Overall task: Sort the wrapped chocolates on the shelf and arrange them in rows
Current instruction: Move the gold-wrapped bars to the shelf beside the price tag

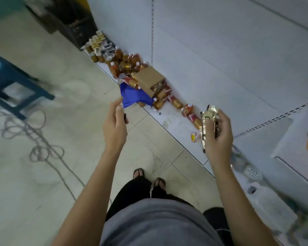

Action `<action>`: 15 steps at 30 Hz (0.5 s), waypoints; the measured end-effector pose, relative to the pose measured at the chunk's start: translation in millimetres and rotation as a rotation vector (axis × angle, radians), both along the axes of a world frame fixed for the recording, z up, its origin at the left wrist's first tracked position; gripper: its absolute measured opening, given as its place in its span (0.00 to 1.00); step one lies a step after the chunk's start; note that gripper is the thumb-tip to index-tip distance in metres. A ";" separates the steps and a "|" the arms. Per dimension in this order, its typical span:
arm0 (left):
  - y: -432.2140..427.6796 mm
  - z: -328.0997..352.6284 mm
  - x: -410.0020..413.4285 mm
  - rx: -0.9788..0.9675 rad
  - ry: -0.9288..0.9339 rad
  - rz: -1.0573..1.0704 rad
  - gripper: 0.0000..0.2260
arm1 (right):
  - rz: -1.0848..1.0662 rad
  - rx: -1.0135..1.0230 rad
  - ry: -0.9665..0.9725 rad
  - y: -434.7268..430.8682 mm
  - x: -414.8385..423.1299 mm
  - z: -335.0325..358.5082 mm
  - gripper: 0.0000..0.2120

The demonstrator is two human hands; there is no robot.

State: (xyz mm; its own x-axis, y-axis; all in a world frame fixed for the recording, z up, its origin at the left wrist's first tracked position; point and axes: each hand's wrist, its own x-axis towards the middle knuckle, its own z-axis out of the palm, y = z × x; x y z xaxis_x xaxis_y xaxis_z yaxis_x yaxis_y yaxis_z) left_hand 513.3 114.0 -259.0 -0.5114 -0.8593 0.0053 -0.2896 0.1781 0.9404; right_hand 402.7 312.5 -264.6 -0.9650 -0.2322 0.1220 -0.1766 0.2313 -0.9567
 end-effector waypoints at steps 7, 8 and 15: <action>-31.8 -52.8 101.9 0.095 -0.168 0.309 0.14 | 0.397 0.298 -0.124 -67.4 46.2 -48.7 0.17; -37.5 -55.7 113.9 0.104 -0.192 0.341 0.14 | 0.447 0.335 -0.115 -80.0 51.5 -50.5 0.17; -115.2 -53.0 184.2 0.092 -0.207 0.500 0.16 | 0.675 0.374 -0.023 -203.2 88.8 -47.4 0.17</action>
